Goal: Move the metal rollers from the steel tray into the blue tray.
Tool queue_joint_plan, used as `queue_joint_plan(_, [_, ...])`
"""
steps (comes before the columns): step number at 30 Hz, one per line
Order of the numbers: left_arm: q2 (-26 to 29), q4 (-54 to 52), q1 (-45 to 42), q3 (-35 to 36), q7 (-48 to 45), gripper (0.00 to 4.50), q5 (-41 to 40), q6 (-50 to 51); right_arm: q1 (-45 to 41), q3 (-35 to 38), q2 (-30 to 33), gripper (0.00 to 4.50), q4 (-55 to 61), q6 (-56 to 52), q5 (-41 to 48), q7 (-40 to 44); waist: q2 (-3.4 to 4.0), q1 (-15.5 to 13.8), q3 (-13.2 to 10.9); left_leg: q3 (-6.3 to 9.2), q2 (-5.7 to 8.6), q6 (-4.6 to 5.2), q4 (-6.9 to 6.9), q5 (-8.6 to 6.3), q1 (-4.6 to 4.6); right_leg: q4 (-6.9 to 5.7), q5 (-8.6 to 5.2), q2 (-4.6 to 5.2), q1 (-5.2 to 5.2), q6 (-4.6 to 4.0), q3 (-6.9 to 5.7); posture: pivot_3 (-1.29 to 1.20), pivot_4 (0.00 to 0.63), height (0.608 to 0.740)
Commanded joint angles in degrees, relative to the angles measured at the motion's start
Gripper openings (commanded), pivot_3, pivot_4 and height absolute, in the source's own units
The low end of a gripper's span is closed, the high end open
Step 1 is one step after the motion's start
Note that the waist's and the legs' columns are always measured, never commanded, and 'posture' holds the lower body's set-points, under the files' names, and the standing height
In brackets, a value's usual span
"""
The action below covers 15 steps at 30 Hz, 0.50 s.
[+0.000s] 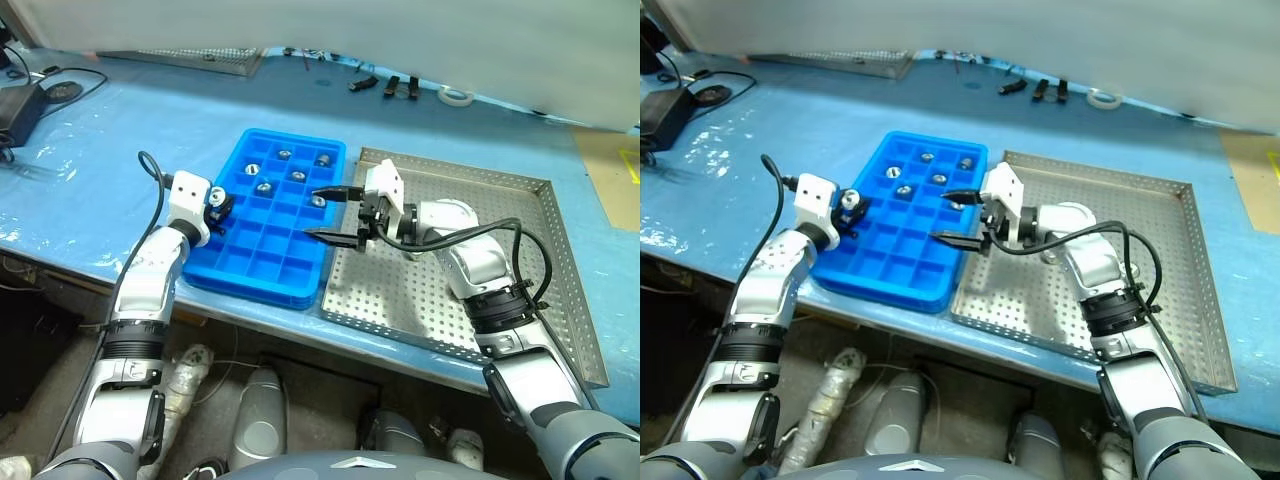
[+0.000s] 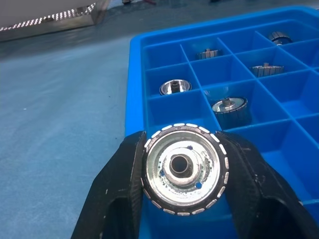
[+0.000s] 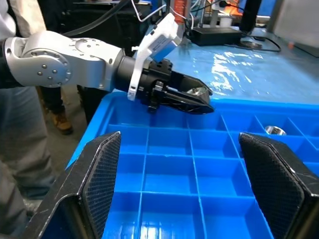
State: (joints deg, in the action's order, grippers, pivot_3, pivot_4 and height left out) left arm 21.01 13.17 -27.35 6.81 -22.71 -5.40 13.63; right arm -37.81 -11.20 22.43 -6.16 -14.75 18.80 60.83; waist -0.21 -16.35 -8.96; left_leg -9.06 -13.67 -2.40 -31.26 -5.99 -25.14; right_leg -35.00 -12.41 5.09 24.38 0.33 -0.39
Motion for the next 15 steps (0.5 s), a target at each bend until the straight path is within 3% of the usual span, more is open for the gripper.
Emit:
queue_joint_plan(1, [0.62, 0.59, -1.74, -0.02, 0.74, 2.83, 0.48, -1.53, 0.18, 1.88, 0.36, 3.98, 3.20, -0.28, 0.71, -0.98, 0.00, 0.03, 0.00, 0.01, 0.00, 0.00, 0.00, 0.00, 0.01, -0.01, 0.00, 0.00, 0.00, 0.00, 0.00, 0.35, 0.150, 0.740])
queue_joint_plan(6, [0.74, 2.43, -3.66, -0.31, 1.19, 4.48, 0.89, -2.83, 0.50, 2.31, 0.34, 3.98, 3.68, -0.48, 0.77, -2.08, 0.00, 0.06, 0.00, 0.11, 0.02, -0.08, -0.01, 0.05, 0.02, -0.14, 0.00, 0.01, 0.00, -0.01, -0.02, 0.33, 0.150, 0.740])
queue_joint_plan(15, [-2.68, 4.37, -12.09, -3.68, -6.45, 4.48, -2.59, -5.63, 3.74, 6.19, 3.01, 3.98, 10.02, -4.43, 2.46, -5.47, 0.00, 0.25, 0.00, 0.18, 0.04, -0.31, -0.05, 0.19, -0.07, -0.18, 0.00, 0.03, -0.02, -0.01, -0.12, 0.21, 0.150, 0.740])
